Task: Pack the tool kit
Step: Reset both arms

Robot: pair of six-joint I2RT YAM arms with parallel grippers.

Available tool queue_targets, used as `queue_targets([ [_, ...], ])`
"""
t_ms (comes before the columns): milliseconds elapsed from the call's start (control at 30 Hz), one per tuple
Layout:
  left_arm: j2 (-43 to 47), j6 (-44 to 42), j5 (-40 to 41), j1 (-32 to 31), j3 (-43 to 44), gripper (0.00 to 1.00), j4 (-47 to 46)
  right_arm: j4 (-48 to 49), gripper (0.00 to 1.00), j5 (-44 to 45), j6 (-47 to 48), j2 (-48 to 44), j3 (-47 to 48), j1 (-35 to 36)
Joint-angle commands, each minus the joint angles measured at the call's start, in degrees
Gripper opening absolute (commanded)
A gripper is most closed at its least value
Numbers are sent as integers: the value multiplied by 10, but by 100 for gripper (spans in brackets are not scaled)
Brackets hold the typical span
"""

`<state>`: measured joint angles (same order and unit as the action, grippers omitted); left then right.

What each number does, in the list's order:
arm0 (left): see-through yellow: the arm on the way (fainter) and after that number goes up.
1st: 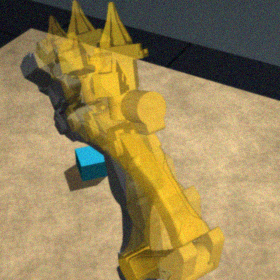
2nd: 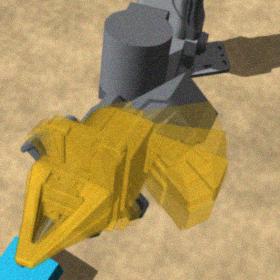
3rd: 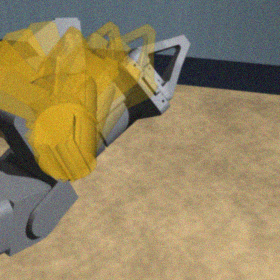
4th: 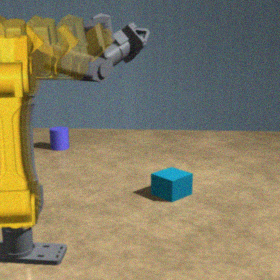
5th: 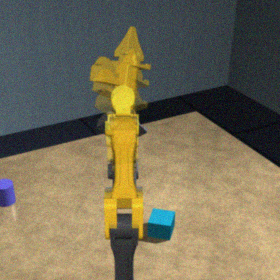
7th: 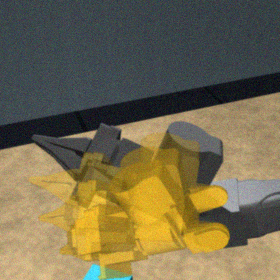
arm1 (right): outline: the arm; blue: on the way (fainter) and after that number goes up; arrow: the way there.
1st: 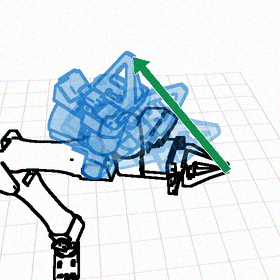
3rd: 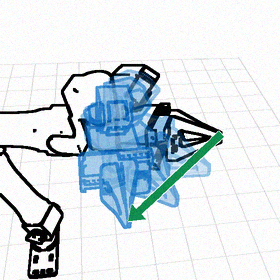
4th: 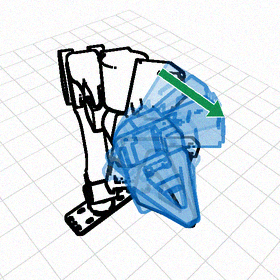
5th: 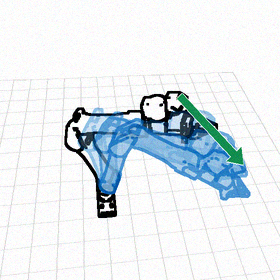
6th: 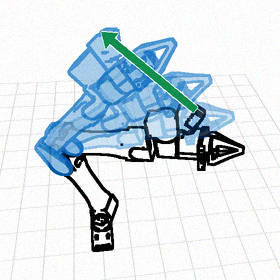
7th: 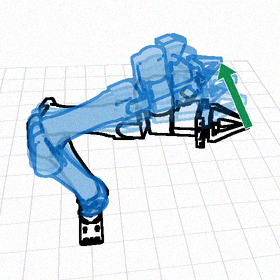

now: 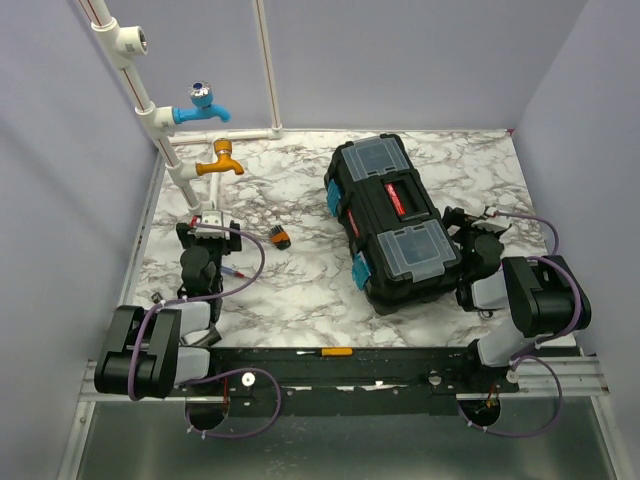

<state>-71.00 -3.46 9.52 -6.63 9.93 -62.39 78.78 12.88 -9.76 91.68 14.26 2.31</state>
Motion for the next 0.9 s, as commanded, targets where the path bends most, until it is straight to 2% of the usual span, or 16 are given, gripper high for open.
queue_targets([
  [0, -16, 8, -92, 25, 12, 92, -26, -27, 100, -27, 23, 13, -7, 17],
  [67, -23, 22, -73, 32, 25, 93, -17, -36, 100, -52, 33, 16, -1, 17],
  [100, -19, 31, -58, 33, 30, 98, 1, -38, 100, -59, 35, 15, -1, 17],
  [167, -25, 32, -33, 33, 29, 98, -11, -39, 100, -60, 35, 16, 0, 17],
  [867, -24, 32, -37, 34, 32, 99, -4, -40, 100, -61, 35, 15, 0, 17],
])
